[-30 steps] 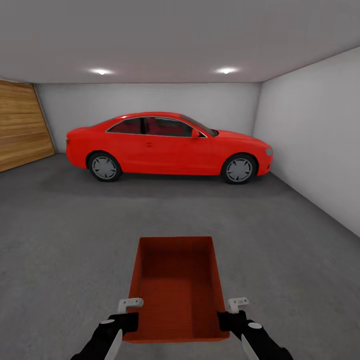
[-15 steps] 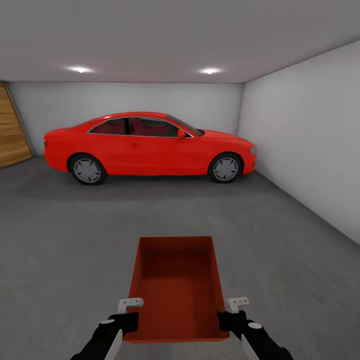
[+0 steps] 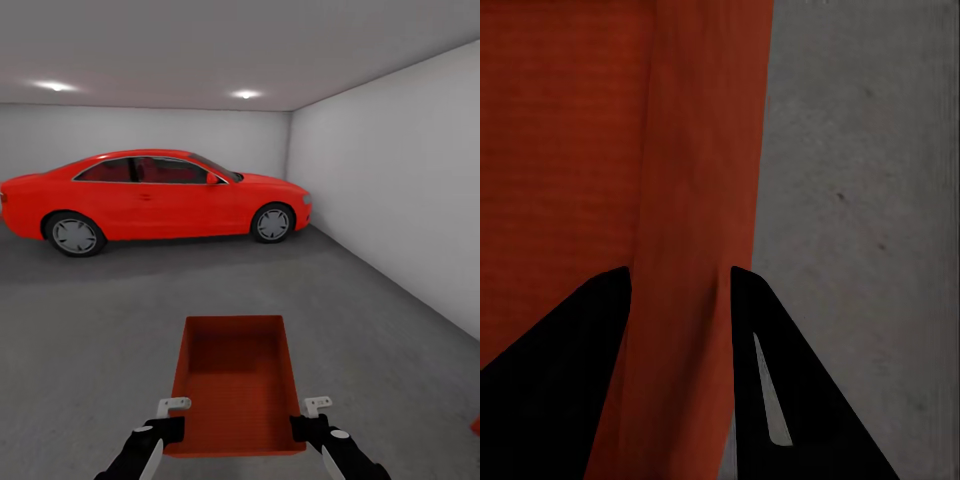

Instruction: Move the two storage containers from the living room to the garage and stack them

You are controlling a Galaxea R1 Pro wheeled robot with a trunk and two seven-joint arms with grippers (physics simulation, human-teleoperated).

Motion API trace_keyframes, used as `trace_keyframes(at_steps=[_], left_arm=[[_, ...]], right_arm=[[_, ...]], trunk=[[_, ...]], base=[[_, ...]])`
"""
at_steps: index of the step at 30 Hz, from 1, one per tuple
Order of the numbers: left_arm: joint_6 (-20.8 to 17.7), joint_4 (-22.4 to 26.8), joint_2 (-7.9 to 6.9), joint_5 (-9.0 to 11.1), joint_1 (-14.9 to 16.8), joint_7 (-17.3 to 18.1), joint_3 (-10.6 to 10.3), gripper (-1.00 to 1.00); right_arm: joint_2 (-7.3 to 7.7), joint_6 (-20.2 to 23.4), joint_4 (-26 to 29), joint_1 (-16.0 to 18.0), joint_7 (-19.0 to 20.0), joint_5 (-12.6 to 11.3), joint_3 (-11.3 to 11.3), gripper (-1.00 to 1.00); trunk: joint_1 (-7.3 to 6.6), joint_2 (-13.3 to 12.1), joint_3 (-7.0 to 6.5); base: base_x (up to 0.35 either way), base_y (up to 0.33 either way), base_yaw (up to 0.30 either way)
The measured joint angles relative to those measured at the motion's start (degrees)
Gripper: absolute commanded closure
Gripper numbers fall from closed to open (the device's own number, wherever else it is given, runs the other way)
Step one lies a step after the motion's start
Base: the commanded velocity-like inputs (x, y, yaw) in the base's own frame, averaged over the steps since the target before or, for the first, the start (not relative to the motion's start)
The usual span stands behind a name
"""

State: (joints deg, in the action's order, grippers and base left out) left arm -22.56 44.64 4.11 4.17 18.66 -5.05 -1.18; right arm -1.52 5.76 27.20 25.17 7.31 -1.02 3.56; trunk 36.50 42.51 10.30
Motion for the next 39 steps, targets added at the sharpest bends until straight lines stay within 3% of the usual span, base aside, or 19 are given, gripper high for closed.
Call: trace_keyframes(at_steps=[39], left_arm=[[0.0,0.0,0.0,0.0,0.0,0.02,0.02,1.0]], right_arm=[[0.0,0.03,0.04,0.0,-0.01,0.0,0.01,1.0]], trunk=[[0.0,0.0,0.0]], base=[[0.321,0.0,-0.276]])
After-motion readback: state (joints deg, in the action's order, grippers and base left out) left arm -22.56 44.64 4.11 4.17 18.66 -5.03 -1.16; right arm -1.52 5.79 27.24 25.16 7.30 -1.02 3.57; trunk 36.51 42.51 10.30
